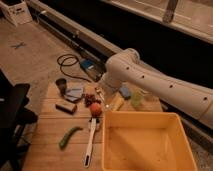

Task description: Place grapes in paper cup

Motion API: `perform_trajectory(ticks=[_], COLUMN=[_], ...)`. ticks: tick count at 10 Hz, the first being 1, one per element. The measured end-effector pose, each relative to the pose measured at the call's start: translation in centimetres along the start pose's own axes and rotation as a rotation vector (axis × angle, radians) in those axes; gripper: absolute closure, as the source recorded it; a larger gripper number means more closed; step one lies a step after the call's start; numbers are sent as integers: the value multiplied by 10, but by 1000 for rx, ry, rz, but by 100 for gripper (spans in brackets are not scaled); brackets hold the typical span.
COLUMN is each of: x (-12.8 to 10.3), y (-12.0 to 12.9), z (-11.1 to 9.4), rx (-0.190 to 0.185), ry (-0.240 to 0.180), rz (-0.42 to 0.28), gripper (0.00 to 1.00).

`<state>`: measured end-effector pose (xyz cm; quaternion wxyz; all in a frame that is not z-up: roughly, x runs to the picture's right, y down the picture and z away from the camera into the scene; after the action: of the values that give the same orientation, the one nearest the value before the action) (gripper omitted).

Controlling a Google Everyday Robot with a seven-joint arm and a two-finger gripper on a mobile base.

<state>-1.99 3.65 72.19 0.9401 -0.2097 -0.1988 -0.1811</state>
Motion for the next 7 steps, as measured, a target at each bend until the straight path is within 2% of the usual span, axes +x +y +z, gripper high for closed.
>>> perform_trajectory(ticks=[2, 5, 7], x=[-13, -4, 10], y=[-17, -50, -60], z=[25, 50, 65], rx=[-5, -3, -19], ry=[6, 8, 16], rz=[-33, -48, -34], gripper=[35, 35, 35])
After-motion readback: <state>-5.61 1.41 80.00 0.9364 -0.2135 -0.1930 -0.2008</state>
